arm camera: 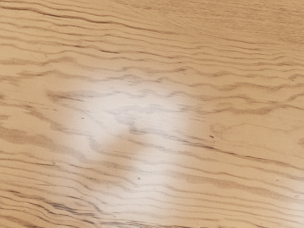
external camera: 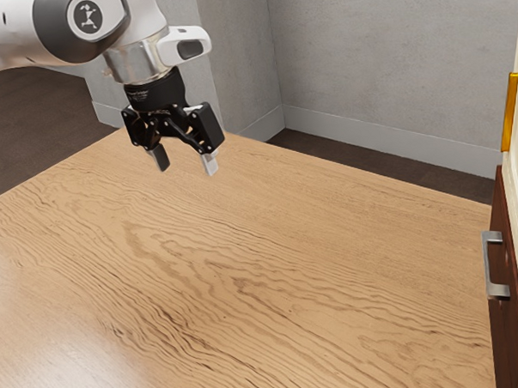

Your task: Pull the drawer handle with one arm to open the drawer

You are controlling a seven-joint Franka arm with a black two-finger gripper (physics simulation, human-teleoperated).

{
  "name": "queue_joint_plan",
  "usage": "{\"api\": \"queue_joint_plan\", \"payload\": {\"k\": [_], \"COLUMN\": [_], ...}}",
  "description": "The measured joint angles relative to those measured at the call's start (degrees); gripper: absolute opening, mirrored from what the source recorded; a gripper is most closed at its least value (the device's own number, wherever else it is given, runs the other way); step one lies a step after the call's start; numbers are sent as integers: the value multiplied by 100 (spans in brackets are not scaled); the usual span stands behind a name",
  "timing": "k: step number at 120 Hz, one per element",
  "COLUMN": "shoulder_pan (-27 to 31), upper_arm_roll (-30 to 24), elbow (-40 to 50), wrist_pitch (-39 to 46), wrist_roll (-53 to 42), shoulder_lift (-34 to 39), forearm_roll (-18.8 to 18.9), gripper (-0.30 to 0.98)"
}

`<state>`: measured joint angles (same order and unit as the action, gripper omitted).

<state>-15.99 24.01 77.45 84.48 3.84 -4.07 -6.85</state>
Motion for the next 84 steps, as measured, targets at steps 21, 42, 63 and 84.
{"api": "queue_joint_plan", "payload": {"k": [21, 42, 63, 84], "shoulder_pan": [12, 15, 107, -3], "upper_arm_roll": [0, -27, -24, -110], "elbow": [-8, -1094, -1204, -1186], "wrist_pitch": [-10, -253, -357, -181], "wrist_roll": [9, 25, 95, 327], "shoulder_lift": [5, 236, 8, -699], "forearm_roll": [2, -17, -65, -698], "gripper": [69, 69, 69, 69]}}
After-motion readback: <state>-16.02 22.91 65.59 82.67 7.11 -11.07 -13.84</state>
